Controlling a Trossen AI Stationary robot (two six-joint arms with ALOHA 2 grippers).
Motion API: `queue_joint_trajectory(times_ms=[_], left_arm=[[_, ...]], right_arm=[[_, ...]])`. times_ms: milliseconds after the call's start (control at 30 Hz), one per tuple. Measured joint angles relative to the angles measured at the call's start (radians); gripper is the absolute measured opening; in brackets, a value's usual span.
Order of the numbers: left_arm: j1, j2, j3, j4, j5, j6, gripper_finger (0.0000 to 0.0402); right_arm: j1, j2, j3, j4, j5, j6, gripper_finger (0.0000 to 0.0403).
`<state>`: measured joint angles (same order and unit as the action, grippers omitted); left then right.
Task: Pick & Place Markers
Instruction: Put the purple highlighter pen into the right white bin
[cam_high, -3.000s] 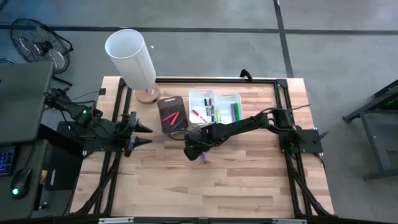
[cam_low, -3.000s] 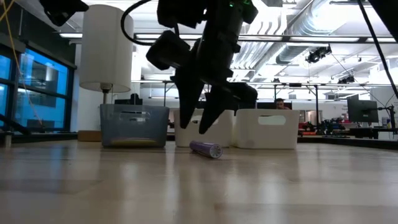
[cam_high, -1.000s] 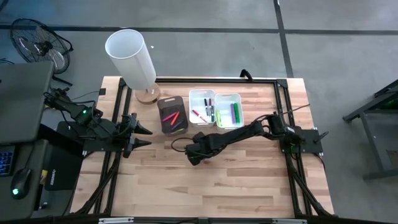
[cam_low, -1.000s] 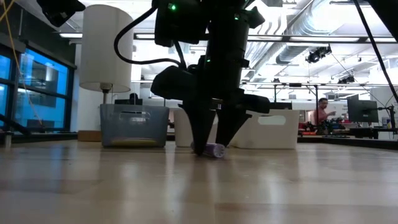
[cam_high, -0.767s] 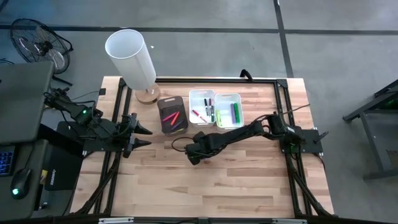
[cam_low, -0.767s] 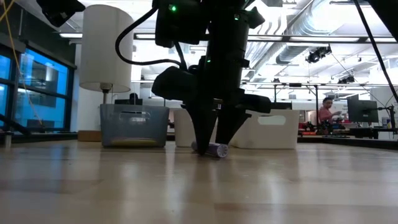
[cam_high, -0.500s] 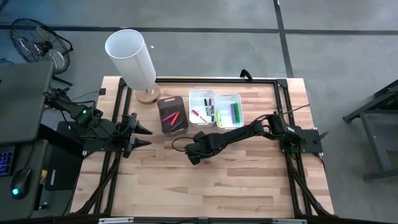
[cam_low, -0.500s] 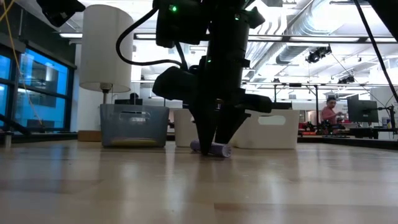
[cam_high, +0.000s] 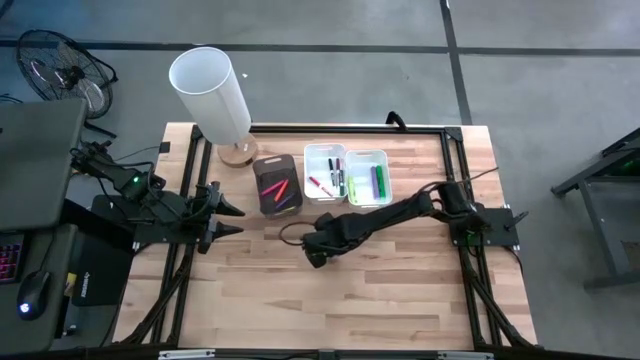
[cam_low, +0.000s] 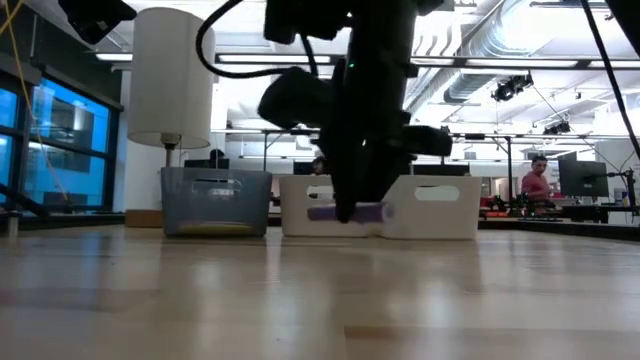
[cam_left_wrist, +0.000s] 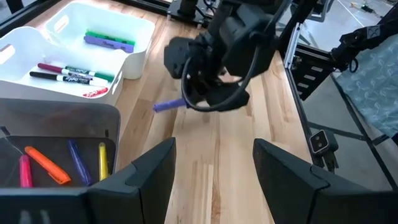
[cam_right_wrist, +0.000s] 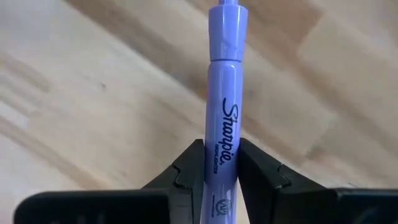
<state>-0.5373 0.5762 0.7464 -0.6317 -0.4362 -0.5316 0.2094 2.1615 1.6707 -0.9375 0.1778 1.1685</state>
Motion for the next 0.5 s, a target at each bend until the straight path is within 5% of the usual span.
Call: queue_joint_trajectory(times_ms=[500], left_arm=[[0.0,0.0,0.0,0.0,0.002,-0.001,0.0211]], right_arm=[[0.068,-0.192,0.002,-0.089,0.165,0.051,0.0076]])
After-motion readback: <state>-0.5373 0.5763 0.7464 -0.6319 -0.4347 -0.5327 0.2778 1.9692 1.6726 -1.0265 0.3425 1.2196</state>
